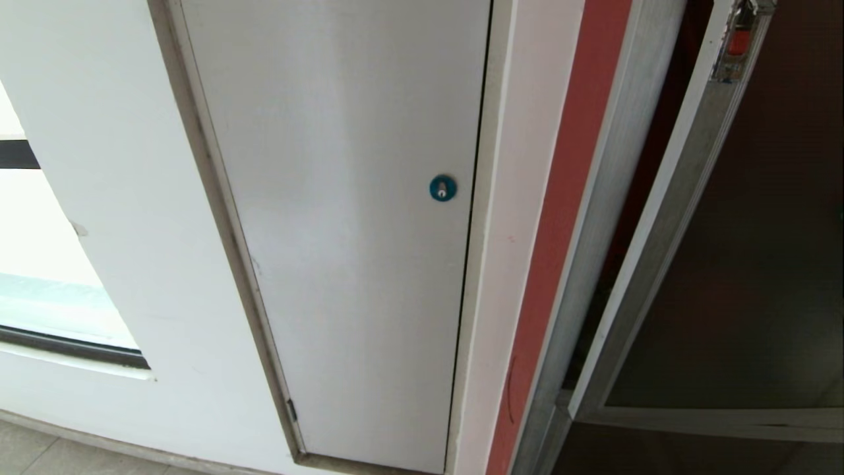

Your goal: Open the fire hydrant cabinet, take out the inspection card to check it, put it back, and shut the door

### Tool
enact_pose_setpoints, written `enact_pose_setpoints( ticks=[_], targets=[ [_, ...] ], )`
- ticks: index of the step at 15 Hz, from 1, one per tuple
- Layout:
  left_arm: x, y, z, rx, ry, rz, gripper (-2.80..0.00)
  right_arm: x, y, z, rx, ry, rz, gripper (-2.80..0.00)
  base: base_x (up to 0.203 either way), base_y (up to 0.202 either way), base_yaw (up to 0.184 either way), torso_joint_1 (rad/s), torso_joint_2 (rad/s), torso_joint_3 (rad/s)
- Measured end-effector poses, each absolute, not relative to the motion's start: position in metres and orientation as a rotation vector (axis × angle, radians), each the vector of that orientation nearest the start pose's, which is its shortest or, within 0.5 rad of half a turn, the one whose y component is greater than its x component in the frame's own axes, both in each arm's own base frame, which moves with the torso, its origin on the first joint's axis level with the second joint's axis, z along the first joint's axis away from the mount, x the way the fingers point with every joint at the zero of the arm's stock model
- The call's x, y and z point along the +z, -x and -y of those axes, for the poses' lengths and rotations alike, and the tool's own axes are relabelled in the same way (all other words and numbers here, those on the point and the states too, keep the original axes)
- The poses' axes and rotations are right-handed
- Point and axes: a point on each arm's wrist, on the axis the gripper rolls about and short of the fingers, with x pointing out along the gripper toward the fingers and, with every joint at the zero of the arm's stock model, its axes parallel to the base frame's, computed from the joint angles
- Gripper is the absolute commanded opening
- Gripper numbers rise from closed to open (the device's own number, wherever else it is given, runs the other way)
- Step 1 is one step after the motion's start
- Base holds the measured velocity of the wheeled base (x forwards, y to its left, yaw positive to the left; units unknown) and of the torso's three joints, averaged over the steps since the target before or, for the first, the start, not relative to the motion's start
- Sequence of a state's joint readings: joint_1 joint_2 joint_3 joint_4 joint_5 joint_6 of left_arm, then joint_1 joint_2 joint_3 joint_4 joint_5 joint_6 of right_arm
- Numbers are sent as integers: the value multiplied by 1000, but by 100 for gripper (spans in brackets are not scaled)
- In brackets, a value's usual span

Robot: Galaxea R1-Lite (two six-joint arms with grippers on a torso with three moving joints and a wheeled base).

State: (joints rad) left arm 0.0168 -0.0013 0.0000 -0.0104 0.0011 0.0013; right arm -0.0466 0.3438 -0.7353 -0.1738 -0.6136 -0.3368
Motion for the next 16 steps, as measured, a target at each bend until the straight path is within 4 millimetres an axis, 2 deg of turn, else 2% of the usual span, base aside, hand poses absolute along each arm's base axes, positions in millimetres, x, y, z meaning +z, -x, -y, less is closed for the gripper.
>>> enact_pose_setpoints(
  ticks=[4,8,11,14,16],
  targets=[
    [77,23,0,18,-1,12,-280,245,65,9,-574,138,422,-280,0,0,0,0,0,0],
    [77,23,0,19,-1,12,-280,180,54,6,-322,133,330,-280,0,0,0,0,0,0],
    [77,23,0,18,-1,12,-280,134,40,3,-152,39,225,-280,0,0,0,0,0,0],
    [77,23,0,19,-1,12,-280,100,28,1,-52,1,123,-280,0,0,0,0,0,0],
    [77,23,0,19,-1,12,-280,87,25,1,-22,4,81,-280,0,0,0,0,0,0]
  ],
)
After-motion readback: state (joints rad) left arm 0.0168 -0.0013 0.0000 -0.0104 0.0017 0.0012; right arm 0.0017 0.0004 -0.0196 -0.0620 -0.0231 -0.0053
